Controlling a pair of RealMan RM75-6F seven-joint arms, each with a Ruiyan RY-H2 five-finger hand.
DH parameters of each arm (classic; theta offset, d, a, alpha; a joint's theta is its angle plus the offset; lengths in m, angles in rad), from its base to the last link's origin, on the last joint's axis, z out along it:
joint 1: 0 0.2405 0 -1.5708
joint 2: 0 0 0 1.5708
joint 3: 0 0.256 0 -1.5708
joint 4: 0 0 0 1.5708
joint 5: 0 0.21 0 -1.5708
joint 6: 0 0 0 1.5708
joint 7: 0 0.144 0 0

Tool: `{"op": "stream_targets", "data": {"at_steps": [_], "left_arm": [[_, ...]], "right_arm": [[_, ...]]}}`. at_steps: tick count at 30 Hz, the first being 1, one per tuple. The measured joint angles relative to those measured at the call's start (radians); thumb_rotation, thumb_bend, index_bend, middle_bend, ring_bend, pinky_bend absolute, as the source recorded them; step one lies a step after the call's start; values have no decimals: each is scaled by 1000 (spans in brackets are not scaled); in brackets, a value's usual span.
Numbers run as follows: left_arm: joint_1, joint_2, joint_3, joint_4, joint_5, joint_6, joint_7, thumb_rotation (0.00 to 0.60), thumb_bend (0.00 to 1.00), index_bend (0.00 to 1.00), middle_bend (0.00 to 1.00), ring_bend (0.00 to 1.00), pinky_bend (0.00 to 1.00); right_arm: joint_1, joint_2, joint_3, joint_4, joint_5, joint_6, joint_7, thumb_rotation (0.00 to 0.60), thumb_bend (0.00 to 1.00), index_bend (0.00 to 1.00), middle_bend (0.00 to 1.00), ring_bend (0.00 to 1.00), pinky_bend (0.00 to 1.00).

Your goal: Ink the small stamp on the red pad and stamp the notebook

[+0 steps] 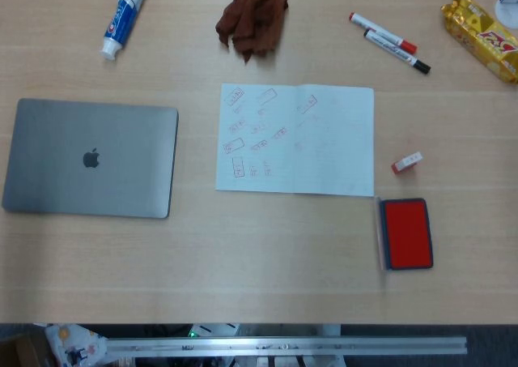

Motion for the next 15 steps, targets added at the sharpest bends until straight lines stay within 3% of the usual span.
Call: {"op": "stream_targets", "data": {"at_steps": [3,6,15], "left_arm": [[1,1,1,0,0,-1,-1,600,286,0,0,0,43],[2,5,4,-1,0,-2,-2,600,286,0,0,0,43],[10,12,6,0,-3,2,-15,600,286,0,0,0,43]], "right_arm": [[25,-4,5,-2,-7,-28,-8,600,65,378,335,171,244],[52,-11,10,-3,-12,-64,-16,600,103,459,336,174,245],[146,-78,9,15,0,-216,-68,600,105,465,336,174,245]]}}
